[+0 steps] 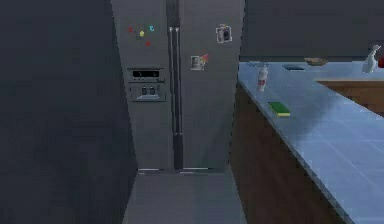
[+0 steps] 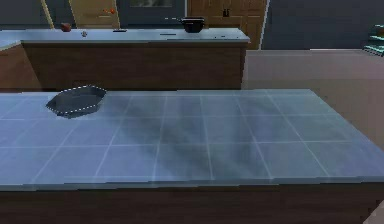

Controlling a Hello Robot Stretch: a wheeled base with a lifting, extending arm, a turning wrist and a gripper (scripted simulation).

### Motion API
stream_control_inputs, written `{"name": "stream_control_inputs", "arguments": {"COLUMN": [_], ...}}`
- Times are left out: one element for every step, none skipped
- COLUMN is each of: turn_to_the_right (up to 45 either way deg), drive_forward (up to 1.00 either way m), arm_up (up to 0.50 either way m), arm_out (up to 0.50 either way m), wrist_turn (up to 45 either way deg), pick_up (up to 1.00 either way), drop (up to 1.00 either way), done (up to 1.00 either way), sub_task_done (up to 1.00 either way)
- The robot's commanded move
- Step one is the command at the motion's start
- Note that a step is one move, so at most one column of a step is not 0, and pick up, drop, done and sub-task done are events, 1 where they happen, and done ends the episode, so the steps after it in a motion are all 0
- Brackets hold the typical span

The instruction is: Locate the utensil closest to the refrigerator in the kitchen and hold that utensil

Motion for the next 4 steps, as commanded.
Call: {"name": "stream_control_inputs", "arguments": {"turn_to_the_right": [3.0,0.0,45.0,45.0], "drive_forward": [0.00,0.90,0.00,0.00], "arm_up": [0.00,0.00,0.00,0.00], "arm_out": [0.00,0.00,0.00,0.00], "wrist_turn": [0.0,0.0,0.0,0.0], "pick_up": [0.00,0.00,0.00,0.00], "drop": [0.00,0.00,0.00,0.00], "done": [0.00,0.00,0.00,0.00], "sub_task_done": [0.00,0.00,0.00,0.00]}}
